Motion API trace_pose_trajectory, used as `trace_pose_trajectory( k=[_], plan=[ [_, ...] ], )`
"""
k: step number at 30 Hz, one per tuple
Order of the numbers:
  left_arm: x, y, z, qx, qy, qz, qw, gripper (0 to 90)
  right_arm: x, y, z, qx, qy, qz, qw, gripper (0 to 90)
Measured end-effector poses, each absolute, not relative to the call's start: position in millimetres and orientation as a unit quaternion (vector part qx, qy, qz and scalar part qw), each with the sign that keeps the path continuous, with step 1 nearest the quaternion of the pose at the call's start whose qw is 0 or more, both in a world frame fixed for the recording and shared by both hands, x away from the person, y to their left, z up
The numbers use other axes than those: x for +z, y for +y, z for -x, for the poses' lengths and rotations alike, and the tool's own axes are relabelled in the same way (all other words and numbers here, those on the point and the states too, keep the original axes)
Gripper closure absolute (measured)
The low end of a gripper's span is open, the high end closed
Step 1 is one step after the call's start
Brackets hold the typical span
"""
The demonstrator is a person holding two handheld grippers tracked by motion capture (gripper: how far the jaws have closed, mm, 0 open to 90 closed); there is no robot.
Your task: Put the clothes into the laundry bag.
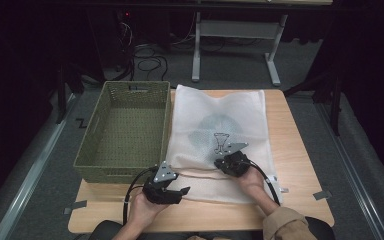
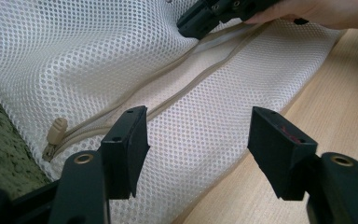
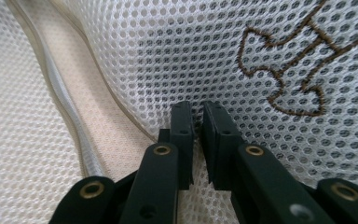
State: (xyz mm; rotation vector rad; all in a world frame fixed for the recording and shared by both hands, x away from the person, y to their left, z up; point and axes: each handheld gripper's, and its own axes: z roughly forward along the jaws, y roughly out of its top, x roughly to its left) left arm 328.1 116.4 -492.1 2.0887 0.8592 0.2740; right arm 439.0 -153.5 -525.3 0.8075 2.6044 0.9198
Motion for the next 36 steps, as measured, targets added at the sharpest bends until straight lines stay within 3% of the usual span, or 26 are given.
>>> trace_pose_trajectory(
  k=[36],
  plan=[
    [-492, 117, -329, 0.111, 0.343, -0.833, 0.419, 38.1, -468, -201, -413, 0.402, 0.859, -0.285, 0.142, 70.3]
  ],
)
